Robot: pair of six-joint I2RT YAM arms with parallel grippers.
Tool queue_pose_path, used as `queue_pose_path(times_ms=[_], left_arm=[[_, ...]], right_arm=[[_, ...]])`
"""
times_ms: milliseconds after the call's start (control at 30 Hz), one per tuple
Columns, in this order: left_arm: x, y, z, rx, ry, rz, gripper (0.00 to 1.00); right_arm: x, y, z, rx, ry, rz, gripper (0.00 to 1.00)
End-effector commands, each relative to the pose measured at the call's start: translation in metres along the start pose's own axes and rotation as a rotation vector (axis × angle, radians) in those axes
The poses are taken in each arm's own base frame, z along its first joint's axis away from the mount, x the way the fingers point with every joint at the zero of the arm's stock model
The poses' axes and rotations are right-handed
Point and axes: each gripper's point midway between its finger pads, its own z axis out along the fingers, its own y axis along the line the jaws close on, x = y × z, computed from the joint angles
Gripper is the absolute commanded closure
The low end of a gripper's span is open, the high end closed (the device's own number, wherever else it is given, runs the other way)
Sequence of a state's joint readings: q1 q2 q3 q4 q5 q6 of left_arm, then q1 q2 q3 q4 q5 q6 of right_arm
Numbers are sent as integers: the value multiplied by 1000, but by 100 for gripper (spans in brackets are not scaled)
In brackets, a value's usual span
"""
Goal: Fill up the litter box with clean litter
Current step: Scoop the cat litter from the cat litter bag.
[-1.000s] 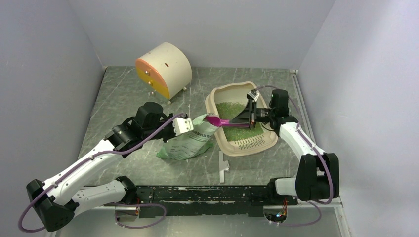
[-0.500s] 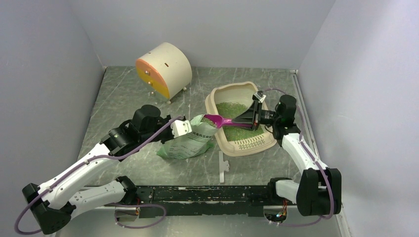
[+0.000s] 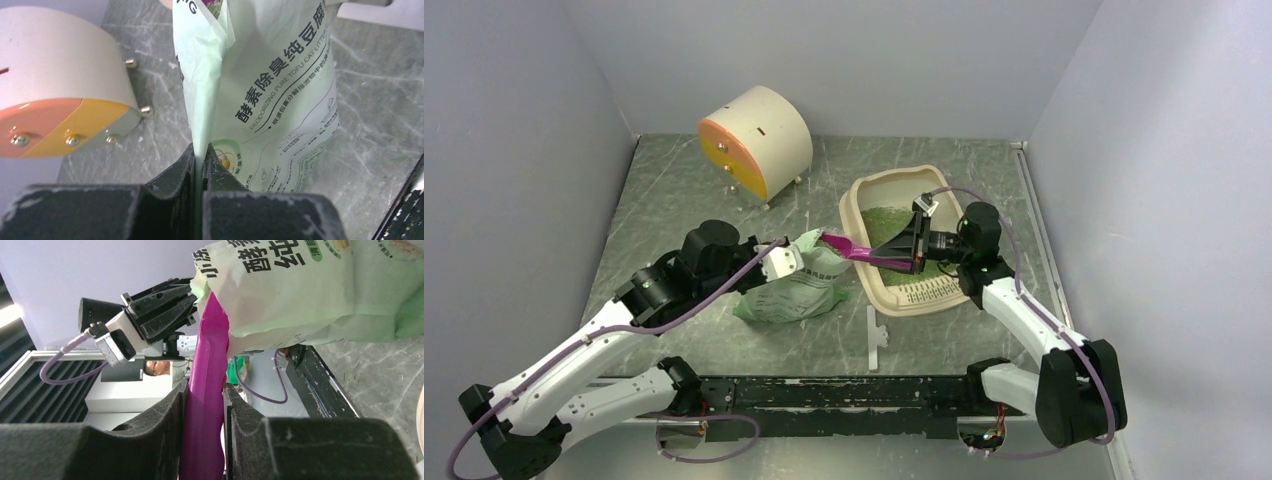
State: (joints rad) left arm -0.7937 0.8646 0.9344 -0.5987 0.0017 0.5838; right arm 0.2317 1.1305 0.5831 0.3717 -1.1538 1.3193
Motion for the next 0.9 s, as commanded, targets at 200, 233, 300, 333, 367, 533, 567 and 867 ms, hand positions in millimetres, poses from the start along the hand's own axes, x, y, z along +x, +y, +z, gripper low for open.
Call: queue_pose_path(times_ms=[200,233,300,333,367,533,567,867], left_arm=[[-48,78,-56,-357,-153,54,95],[-51,76,-56,-342,-171,60,95],[-56,68,-54,-298,-198,58,95],[-57,63,-50,-269,-208,57,95],[-58,58,-47,-242,-216,56,95],[-71,36,-35,-123,-298,34,95],[-72,31,-31,-100,-306,29,95],[-69,13,-7,-8,-307,-17,95]], right_arm=[[-12,16,-5,-33,-37,-50,100],[-15,15,-11,-31,-58,-45,100],[-16,10,-20,-20,-71,-31,100],[-17,6,-24,-12,-74,-26,100],[-18,3,-28,-2,-81,-18,100],[-19,-4,-35,44,-89,-4,100],[-20,-3,-35,56,-97,-10,100],[-39,27,-43,219,-170,-107,100]])
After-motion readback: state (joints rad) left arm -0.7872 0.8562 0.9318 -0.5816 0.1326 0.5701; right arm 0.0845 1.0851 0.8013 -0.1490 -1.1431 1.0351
